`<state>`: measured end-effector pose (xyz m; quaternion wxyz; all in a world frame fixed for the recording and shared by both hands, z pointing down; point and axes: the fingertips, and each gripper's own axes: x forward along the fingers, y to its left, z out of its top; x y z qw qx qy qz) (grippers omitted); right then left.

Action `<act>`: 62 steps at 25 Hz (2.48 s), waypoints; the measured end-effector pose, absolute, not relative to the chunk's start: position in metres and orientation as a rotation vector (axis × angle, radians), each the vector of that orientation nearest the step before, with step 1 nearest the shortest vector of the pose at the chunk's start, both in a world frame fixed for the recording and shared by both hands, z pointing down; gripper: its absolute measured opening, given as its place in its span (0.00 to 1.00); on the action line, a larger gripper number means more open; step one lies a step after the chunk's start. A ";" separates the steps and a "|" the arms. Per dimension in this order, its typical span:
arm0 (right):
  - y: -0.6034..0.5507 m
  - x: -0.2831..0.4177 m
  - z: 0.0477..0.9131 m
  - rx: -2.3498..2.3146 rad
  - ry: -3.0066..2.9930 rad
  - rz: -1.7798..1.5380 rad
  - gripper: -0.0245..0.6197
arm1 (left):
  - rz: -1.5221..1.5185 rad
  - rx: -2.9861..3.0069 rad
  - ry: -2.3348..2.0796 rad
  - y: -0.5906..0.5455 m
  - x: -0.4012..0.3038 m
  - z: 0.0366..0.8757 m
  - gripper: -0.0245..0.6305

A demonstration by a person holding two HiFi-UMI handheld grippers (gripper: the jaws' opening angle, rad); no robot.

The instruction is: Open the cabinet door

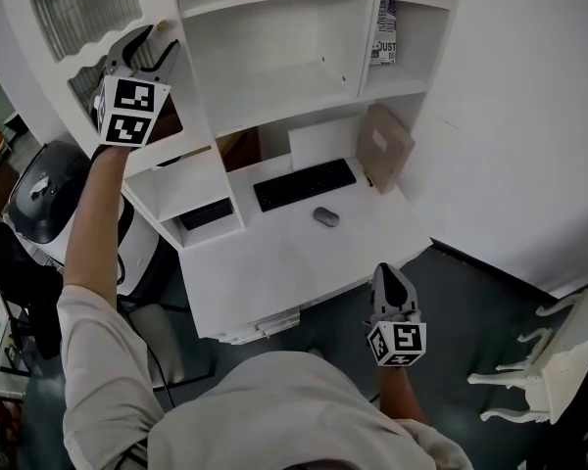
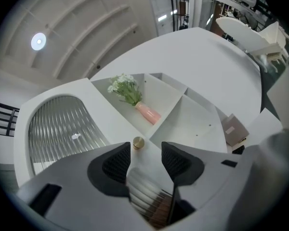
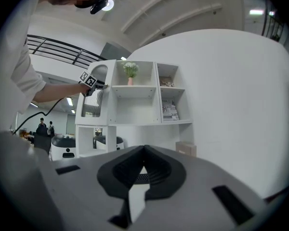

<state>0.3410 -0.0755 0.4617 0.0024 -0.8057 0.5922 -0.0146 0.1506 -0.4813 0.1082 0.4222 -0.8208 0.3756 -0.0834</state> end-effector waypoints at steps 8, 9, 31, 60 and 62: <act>-0.066 0.356 0.466 -2.551 1.819 -0.062 0.04 | -0.175 -2.008 0.994 -0.490 0.154 0.094 0.23; -0.066 0.358 0.466 -2.553 1.817 -0.064 0.04 | -0.171 -2.005 0.997 -0.491 0.154 0.093 0.22; -0.076 0.372 0.467 -2.538 1.851 -0.070 0.04 | -0.156 -1.970 1.029 -0.490 0.154 0.091 0.15; -0.121 0.336 0.468 -2.373 2.061 -0.062 0.04 | 0.006 -2.238 0.808 -0.402 0.113 0.091 0.15; -0.123 0.334 0.467 -2.362 2.074 -0.060 0.04 | 0.014 -2.251 0.796 -0.396 0.108 0.090 0.15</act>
